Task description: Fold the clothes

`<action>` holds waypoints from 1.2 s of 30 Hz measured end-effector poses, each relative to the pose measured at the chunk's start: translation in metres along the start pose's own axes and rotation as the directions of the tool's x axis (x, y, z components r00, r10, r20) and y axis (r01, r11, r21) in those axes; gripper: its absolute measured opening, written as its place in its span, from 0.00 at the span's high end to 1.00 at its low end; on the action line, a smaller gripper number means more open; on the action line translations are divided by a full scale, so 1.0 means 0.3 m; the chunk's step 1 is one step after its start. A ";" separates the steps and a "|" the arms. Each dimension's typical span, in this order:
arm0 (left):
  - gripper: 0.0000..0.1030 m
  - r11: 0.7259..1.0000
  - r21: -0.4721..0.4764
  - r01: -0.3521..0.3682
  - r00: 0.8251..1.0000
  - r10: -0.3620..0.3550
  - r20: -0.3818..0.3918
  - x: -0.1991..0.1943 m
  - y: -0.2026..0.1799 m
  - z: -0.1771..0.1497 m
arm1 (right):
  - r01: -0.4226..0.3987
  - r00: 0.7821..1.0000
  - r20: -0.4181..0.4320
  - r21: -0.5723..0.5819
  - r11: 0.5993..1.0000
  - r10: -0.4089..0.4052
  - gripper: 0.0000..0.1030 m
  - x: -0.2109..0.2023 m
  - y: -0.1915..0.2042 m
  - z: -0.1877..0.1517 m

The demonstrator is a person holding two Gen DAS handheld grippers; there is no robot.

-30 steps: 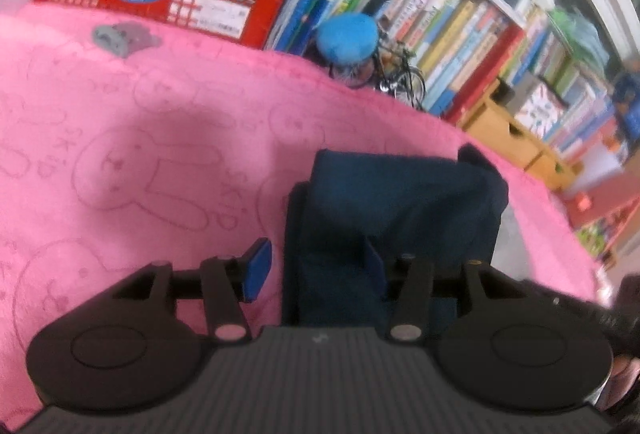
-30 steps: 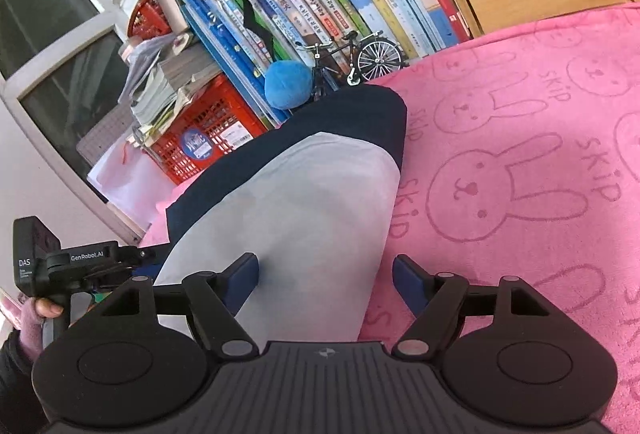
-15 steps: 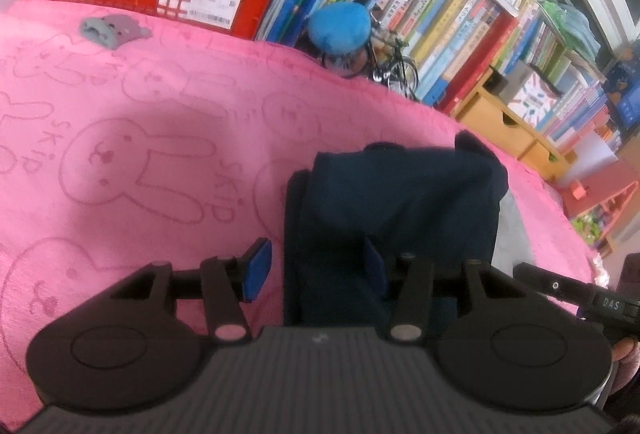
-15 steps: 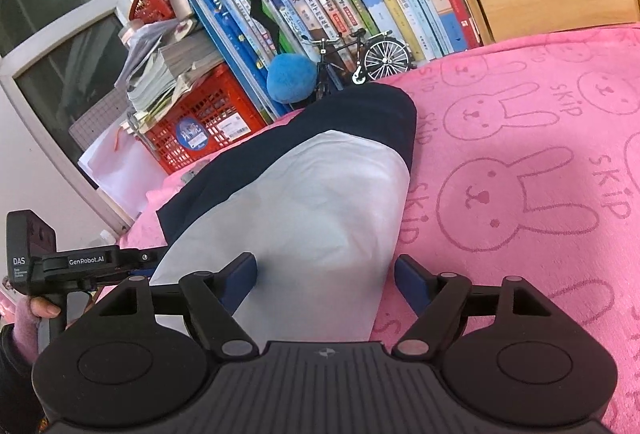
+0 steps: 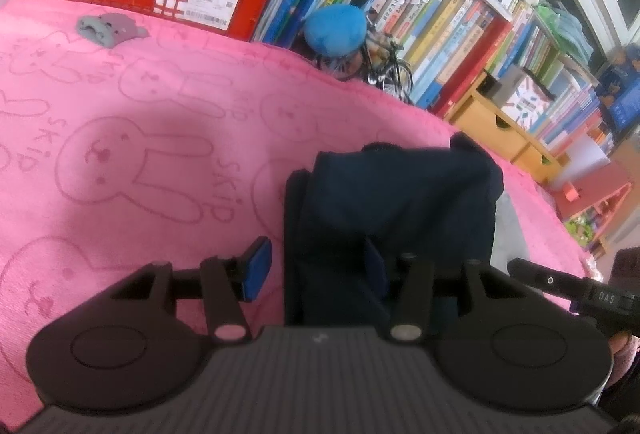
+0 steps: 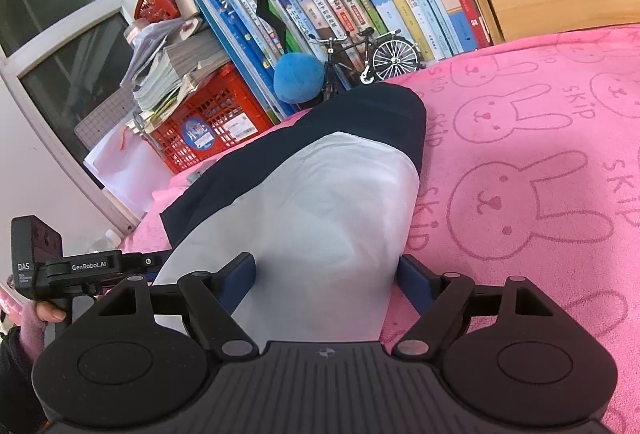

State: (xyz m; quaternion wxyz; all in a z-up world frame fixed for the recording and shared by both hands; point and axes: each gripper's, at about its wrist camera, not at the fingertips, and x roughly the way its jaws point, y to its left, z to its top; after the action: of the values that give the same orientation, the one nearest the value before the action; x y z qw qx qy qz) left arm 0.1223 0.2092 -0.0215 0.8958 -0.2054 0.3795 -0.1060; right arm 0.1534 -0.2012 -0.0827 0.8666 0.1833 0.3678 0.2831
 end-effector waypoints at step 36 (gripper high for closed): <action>0.64 0.998 -0.003 0.055 0.998 -0.055 0.035 -0.014 -0.001 -0.035 | -0.015 0.996 0.086 0.069 0.998 0.009 0.47 -0.015 0.001 -0.022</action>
State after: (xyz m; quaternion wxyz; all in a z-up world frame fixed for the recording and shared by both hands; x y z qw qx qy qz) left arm 0.1119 0.2073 -0.0253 0.8987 -0.2193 0.3581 -0.1264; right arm 0.1459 -0.2031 -0.0845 0.8729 0.2275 0.3389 0.2673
